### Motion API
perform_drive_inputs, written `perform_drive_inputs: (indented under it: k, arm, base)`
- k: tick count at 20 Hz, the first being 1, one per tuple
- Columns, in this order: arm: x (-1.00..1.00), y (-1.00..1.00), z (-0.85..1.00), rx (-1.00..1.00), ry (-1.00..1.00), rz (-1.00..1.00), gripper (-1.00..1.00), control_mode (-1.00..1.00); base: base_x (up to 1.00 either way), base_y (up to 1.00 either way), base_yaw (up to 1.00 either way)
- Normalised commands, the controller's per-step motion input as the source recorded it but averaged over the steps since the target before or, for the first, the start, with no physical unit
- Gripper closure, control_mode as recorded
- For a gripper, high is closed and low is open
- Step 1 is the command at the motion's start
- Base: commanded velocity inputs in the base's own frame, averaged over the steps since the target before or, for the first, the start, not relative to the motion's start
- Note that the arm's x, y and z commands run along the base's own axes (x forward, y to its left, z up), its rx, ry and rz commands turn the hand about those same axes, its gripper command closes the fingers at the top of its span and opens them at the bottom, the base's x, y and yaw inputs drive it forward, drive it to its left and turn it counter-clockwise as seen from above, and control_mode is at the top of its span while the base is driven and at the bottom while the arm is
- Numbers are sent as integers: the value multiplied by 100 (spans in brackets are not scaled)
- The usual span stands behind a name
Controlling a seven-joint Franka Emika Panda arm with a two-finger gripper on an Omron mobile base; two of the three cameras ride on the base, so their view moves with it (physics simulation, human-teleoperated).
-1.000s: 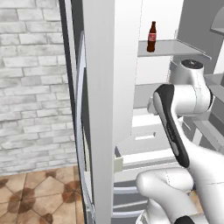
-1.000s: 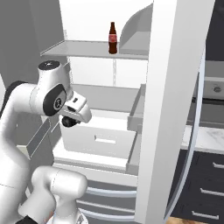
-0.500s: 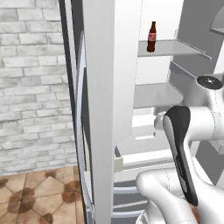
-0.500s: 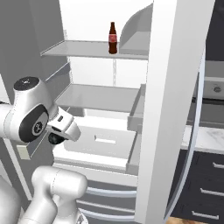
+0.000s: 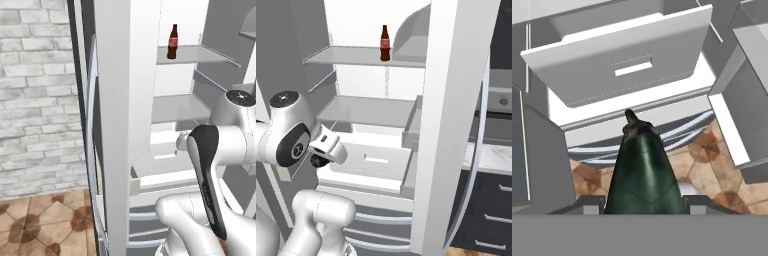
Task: Pick eggplant from the fridge and place it on the plate on the counter.
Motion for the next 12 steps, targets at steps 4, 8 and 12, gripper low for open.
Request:
perform_drive_inputs:
  k: [4,8,12]
  arm:
    - [0,0,0,0,0,0,100,100]
    - [0,0,0,0,0,0,100,100]
    - [0,0,0,0,0,0,100,100]
  base:
    - [-66,0,-5]
    - [-70,0,-6]
    - [-69,-3,-9]
